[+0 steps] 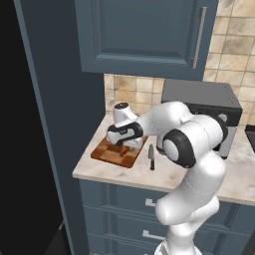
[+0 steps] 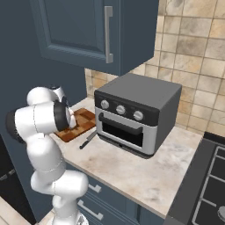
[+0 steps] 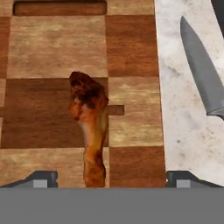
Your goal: Retrieve the chicken drumstick from the fridge and place it on the cutting board.
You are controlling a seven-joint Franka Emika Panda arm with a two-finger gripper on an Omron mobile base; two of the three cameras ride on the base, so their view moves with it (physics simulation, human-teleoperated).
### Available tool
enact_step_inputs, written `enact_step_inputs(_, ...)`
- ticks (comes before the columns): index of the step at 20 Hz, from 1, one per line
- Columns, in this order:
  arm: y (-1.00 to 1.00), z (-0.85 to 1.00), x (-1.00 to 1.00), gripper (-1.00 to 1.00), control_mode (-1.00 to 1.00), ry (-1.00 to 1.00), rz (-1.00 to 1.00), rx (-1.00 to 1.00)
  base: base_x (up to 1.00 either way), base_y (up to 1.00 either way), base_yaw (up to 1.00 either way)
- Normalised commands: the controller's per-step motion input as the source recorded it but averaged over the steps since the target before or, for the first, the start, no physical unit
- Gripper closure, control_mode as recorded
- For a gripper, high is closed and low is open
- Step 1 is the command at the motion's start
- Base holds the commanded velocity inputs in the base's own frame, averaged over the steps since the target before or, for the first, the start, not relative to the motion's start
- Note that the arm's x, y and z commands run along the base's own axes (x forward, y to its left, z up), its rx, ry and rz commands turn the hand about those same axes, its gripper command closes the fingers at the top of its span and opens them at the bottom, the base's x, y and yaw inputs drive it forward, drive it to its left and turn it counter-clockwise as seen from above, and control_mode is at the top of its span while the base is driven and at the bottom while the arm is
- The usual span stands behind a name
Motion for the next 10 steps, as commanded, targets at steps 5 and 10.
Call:
enact_step_inputs(5, -0.15, 0.41, -0.53, -1.00, -1.00, 0.00, -0.08, 0.00, 0.00, 0.00, 0.00)
enact_step_inputs(10, -0.27, 0.40, -0.89, -1.00, -1.00, 0.00, -0.07, 0.00, 0.00, 0.00, 0.00)
